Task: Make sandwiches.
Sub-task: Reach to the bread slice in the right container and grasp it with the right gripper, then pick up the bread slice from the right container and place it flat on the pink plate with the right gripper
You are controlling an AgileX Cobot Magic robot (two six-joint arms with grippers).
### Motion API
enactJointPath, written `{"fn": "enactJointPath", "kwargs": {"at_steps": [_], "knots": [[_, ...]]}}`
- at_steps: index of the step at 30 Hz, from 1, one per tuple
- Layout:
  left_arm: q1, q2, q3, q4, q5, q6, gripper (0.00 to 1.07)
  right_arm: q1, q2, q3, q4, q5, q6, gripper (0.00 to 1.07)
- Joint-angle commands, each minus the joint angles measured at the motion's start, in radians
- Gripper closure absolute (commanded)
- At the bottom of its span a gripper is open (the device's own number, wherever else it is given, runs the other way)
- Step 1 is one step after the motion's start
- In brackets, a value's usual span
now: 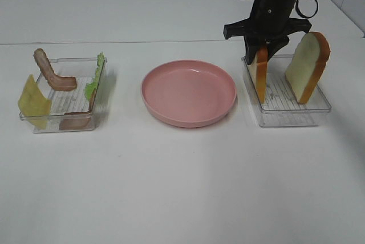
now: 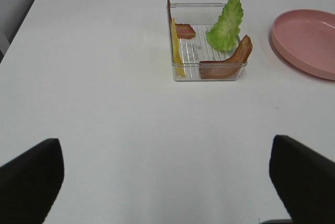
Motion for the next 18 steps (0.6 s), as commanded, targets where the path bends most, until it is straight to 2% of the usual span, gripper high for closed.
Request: {"fn": "enactJointPath", "kwargs": {"at_steps": [1,2,3,4,5,12,18], "knots": [[0.002,-0.016,0.0,0.002,-0.007,0.0,0.06,-0.003,0.001,-0.003,-0.002,0.0,0.016,0.85],[0.002,-0.016,0.0,0.002,-0.007,0.0,0.06,-0.003,0.001,-0.003,-0.002,0.0,0.016,0.85],[0.002,-0.016,0.0,0.002,-0.007,0.0,0.06,-0.003,0.001,-0.003,-0.009,0.014,0.028,1.03],[0.002,-0.016,0.0,0.002,-0.007,0.0,0.06,-0.003,0.001,-0.003,-0.009,0.014,0.028,1.03],[0.002,-0.016,0.0,0.002,-0.007,0.0,0.06,-0.003,0.001,-0.003,-0.013,0.028,0.028,1.07],[0.002,-0.016,0.0,0.002,-0.007,0.0,0.06,-0.003,-0.033,-0.003,-0.033,0.114,0.028,1.07],[0.002,-0.016,0.0,0.002,-0.007,0.0,0.06,-0.003,-0.154,-0.003,-0.035,0.19,0.057,1.07]]}}
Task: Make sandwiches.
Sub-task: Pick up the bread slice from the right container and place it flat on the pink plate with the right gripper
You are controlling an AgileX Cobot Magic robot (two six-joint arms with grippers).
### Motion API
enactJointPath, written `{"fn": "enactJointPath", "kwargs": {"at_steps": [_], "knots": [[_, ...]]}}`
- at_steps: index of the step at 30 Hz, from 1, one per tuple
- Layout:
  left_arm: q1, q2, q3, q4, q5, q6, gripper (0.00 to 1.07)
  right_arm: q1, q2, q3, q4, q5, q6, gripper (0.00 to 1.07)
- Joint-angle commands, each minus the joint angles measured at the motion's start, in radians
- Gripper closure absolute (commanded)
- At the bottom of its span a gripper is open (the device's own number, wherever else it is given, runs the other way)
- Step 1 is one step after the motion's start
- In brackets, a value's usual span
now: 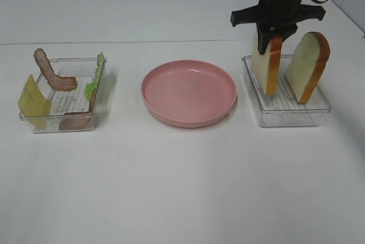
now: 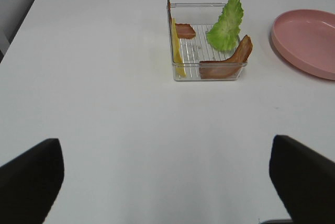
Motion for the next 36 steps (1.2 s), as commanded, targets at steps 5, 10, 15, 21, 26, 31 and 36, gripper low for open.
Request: {"fn": "enactJointPath", "kwargs": {"at_steps": [5,10,15,21,26,31,36], "knots": [[0.002,-0.016,0.0,0.002,-0.007,0.0,0.06,-0.002,-0.177,0.018,0.039,0.121,0.03,1.07],[0.002,-0.016,0.0,0.002,-0.007,0.0,0.06,0.0,-0.309,0.128,0.252,-0.01,0.002,1.07],[0.002,-0.016,0.0,0.002,-0.007,0.0,0.06,0.0,-0.393,0.381,0.546,-0.243,-0.134,1.07],[0.002,-0.016,0.0,0.002,-0.007,0.0,0.06,0.0,-0.359,0.651,0.898,-0.479,-0.353,1.07],[0.002,-0.016,0.0,0.002,-0.007,0.0,0.06,0.0,-0.262,0.675,1.088,-0.561,-0.473,1.07],[0.002,-0.016,0.0,0.002,-0.007,0.0,0.06,0.0,-0.181,0.672,1.214,-0.602,-0.589,1.07],[0.002,-0.016,0.0,0.002,-0.007,0.0,0.06,0.0,-0.098,0.614,1.212,-0.59,-0.592,1.07]]}}
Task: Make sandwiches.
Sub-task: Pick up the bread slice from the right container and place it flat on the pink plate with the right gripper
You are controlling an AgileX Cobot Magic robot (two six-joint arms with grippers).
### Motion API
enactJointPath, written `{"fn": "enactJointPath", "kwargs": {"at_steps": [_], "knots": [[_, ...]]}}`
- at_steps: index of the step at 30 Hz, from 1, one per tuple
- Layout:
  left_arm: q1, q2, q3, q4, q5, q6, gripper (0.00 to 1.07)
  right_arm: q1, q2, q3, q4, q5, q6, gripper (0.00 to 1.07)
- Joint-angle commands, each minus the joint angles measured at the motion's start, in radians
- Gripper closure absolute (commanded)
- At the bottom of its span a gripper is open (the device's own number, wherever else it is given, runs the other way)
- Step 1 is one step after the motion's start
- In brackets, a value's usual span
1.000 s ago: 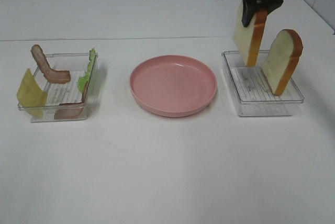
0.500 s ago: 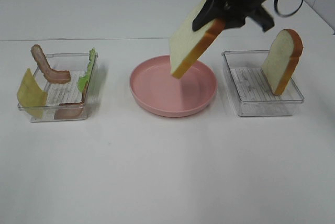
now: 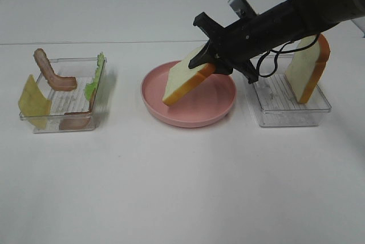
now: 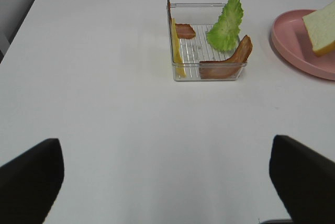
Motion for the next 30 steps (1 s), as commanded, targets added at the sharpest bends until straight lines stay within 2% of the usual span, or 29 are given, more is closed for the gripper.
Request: {"fn": "enactJointPath", "kwargs": {"at_steps": [1,5,30], "knots": [[0.002,-0.016,0.0,0.002,-0.007,0.0,0.06,0.0,0.023,-0.032,0.018,0.007,-0.023,1.07],[0.002,-0.016,0.0,0.002,-0.007,-0.001,0.06,0.01,0.053,-0.083,0.019,0.011,-0.019,1.07],[0.002,-0.016,0.0,0.002,-0.007,-0.001,0.06,0.058,0.11,-0.087,0.053,-0.048,-0.022,1.07]]}}
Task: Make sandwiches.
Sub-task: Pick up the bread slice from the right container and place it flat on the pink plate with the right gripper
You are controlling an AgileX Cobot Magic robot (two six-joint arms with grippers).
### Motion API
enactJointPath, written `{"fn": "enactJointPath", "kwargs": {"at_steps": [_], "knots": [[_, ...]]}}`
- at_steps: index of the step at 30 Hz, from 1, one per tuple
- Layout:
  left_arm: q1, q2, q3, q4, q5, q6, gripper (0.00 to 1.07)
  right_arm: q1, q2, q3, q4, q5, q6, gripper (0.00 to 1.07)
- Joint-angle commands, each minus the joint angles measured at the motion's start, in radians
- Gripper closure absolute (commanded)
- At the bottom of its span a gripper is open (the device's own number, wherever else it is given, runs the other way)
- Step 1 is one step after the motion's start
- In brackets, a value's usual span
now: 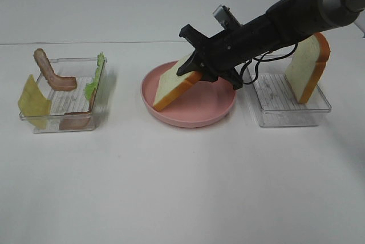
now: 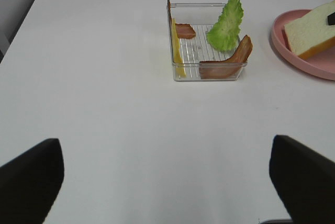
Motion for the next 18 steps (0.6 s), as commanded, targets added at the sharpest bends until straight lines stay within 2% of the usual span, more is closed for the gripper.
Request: {"fn": "enactJointPath", "kwargs": {"at_steps": [1,13,14,15,16,17,18], "knots": [[0.002,-0.016,0.0,0.002,-0.007,-0.001,0.06,0.018,0.005,-0.007,0.021,-0.002,-0.013,1.07],[0.002,-0.016,0.0,0.002,-0.007,-0.001,0.06,0.018,0.007,-0.007,0.001,-0.018,-0.013,1.06],[0.002,-0.016,0.0,0.002,-0.007,-0.001,0.06,0.018,0.006,-0.007,0.001,-0.02,-0.011,0.92],[0.002,-0.016,0.0,0.002,-0.007,-0.001,0.06,0.018,0.005,-0.007,0.001,-0.02,-0.01,0.83],[0.002,-0.016,0.0,0.002,-0.007,-0.001,0.06,0.018,0.005,-0.007,0.001,-0.02,-0.01,0.83],[0.002,-0.016,0.0,0.002,-0.007,-0.001,0.06,0.018,0.005,-0.007,0.003,-0.021,-0.009,0.64],[0.002,-0.016,0.0,0.002,-0.007,-0.001,0.06,0.018,0.005,-0.007,0.003,-0.021,-0.01,0.53]]}}
